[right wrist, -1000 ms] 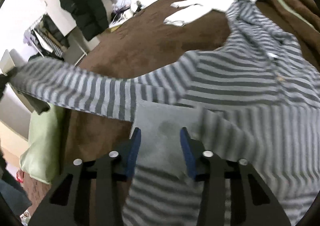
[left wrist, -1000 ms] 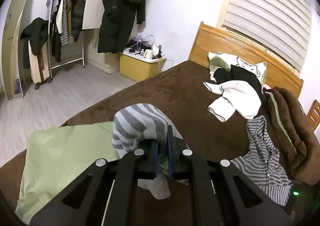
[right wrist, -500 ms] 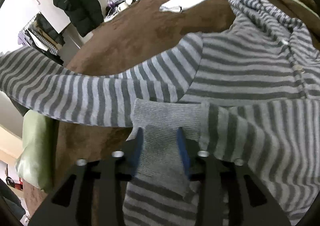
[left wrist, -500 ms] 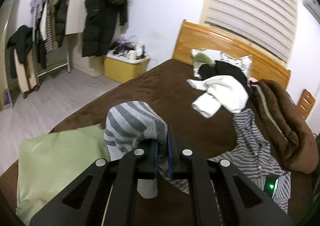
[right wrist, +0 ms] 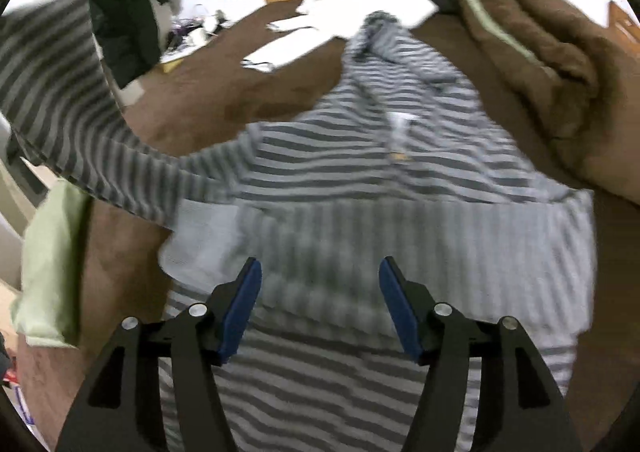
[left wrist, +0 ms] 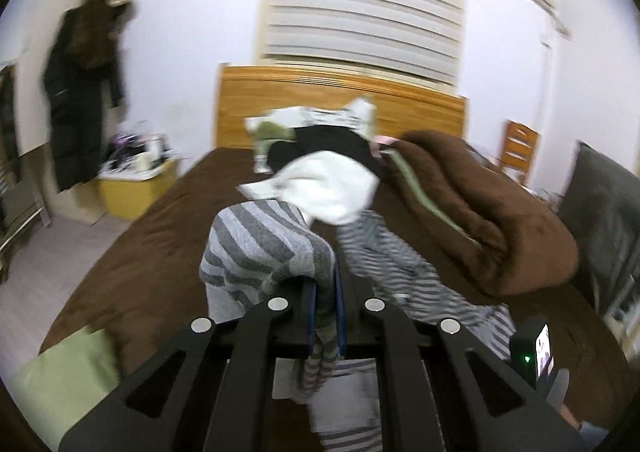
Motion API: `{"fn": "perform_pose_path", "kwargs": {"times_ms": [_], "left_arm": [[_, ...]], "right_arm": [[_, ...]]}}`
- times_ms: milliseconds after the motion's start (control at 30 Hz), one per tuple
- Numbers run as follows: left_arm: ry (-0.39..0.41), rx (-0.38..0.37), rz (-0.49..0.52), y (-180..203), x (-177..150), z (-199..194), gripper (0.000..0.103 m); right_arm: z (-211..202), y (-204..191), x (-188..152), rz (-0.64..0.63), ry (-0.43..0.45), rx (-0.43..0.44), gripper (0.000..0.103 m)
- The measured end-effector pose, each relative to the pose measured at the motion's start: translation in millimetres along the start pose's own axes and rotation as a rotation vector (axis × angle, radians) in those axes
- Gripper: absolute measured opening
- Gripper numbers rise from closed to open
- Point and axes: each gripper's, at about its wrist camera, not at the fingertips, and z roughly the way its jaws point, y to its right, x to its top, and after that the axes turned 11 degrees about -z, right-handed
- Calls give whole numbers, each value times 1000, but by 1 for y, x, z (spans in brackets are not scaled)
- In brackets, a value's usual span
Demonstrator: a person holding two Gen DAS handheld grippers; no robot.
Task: Fold large clothes
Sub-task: 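Fold the held sleeve across the hoodie body with the left gripper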
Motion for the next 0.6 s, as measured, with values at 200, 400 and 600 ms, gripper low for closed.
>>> {"fn": "perform_pose_path", "kwargs": {"times_ms": [200, 400, 600], "left_arm": [[-40, -119, 155, 86, -36, 26, 10], [-163, -181, 229, 144, -98, 77, 10], [-331, -160, 297, 168, -180, 139, 10]], "right_arm": [[-32, 57, -44, 100, -12, -70, 71], [-45, 100, -90, 188, -51, -122, 71], [-41, 132, -117, 258, -87, -145, 71]]}}
